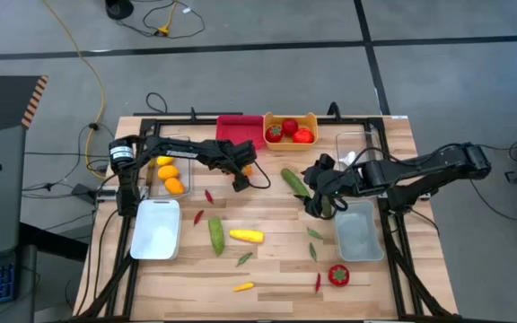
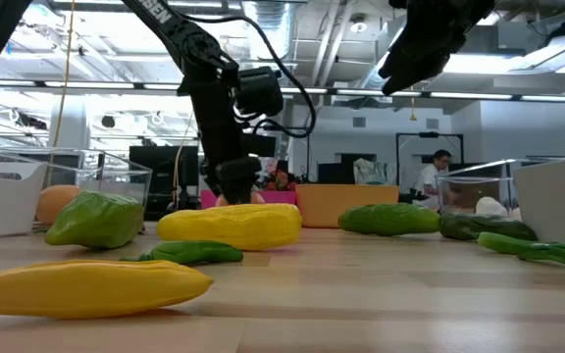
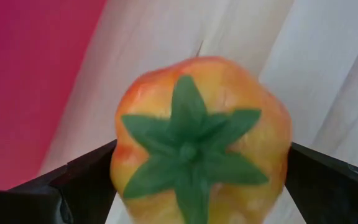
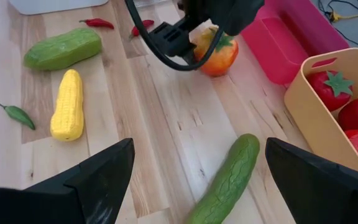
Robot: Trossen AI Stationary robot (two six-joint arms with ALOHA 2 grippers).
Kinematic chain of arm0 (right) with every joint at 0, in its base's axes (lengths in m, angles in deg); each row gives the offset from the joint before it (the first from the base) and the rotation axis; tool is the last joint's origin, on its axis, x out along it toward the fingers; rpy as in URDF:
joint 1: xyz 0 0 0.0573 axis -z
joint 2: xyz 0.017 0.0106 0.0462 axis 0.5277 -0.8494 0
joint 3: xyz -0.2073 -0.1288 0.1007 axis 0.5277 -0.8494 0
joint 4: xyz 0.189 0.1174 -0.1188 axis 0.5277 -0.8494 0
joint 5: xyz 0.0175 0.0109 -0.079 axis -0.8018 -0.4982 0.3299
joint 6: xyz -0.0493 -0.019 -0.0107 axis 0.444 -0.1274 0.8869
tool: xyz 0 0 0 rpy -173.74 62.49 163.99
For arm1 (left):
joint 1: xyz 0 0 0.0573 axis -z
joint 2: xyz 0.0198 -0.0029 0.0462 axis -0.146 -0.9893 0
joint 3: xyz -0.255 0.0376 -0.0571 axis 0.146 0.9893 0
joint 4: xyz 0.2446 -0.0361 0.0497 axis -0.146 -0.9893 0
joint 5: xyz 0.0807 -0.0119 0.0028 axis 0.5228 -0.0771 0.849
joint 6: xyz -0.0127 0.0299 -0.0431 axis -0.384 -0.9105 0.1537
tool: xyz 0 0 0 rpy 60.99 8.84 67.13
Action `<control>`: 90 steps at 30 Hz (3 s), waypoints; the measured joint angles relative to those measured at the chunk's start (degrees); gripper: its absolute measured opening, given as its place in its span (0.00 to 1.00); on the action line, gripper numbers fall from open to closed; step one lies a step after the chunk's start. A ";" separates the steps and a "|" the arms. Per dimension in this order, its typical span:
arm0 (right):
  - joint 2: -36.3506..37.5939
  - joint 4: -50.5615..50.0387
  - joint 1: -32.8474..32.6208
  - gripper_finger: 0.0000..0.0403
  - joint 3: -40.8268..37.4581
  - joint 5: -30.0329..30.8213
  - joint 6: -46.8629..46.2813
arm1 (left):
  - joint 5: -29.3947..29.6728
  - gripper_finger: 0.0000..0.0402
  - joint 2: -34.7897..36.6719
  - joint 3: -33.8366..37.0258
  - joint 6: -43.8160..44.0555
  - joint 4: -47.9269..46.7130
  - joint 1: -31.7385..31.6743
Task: Sort produce into baskets
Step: Put the yellow tomato into the yellow bin
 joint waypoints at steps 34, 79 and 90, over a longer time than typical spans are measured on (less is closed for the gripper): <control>0.00 0.02 0.00 0.96 0.02 0.00 -0.07 | -7.87 0.80 -0.31 -20.21 -6.91 12.63 0.14; -0.02 -0.03 0.07 0.96 0.09 -0.09 0.00 | -3.50 0.89 -11.69 -20.11 -12.41 24.43 -8.46; -0.02 -0.11 0.07 0.96 0.09 -0.09 -0.06 | -3.43 0.93 -11.64 -20.11 -12.78 24.07 -8.50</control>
